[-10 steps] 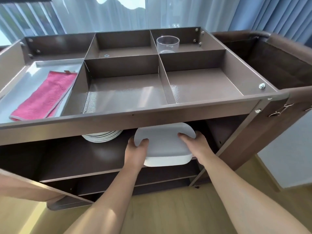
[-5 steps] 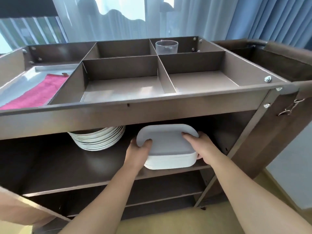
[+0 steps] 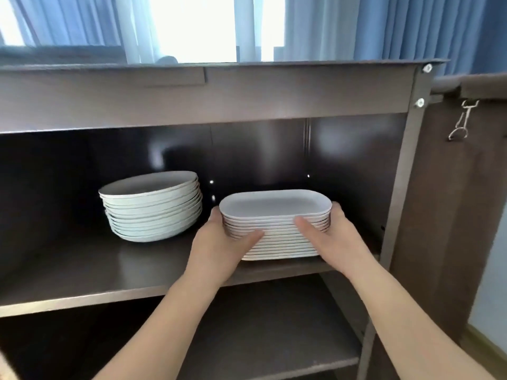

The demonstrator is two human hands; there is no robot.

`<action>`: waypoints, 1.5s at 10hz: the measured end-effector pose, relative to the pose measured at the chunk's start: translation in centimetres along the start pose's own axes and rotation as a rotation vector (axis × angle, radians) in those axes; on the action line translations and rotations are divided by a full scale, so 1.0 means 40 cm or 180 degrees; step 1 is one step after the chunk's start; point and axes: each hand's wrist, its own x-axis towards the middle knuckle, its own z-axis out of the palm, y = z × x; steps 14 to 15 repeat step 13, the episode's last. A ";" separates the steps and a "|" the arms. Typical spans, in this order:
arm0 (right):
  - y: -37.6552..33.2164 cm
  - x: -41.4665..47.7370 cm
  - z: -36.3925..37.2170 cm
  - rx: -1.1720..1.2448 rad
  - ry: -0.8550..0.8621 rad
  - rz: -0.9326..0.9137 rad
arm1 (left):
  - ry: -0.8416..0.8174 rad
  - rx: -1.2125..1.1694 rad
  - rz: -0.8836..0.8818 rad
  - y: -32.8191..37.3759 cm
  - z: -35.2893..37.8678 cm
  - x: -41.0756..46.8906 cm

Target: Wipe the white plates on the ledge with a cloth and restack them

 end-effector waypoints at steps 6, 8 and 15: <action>0.096 0.010 0.064 -0.1943 0.0795 -0.2248 | 0.0056 0.1511 0.1970 -0.075 0.043 0.026; 0.084 0.102 0.097 -0.2195 0.0211 -0.1928 | -0.0404 0.1528 0.1609 -0.097 0.061 0.109; -0.005 0.133 0.115 -0.2047 -0.0799 -0.1386 | -0.0676 0.1293 0.1126 -0.081 0.062 0.147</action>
